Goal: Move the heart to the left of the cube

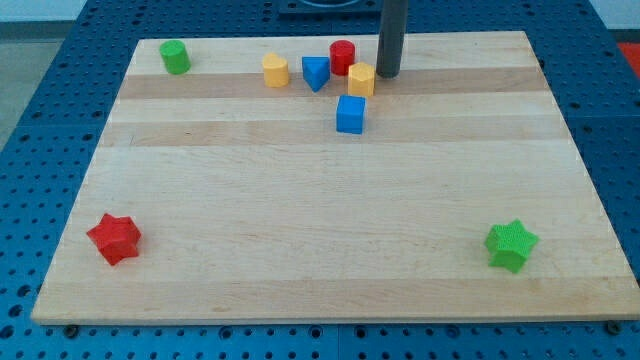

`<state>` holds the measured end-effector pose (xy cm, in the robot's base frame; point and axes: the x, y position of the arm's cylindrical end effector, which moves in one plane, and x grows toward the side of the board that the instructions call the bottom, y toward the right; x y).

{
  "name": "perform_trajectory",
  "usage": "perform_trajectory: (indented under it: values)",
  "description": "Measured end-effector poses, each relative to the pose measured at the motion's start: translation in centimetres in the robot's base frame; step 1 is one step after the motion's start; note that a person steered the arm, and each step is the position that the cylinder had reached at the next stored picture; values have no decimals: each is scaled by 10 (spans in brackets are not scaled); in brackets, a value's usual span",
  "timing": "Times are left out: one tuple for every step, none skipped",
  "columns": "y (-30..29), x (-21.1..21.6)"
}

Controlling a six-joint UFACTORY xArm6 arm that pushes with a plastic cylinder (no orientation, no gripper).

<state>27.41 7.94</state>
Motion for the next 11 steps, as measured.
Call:
perform_trajectory:
  values:
    - [1, 0]
    - [0, 0]
    - [0, 0]
    - [-15, -4]
    - [-34, -45]
    - [-76, -81]
    - [-139, -68]
    - [-173, -56]
    - [-168, 16]
    - [-164, 54]
    - [-161, 46]
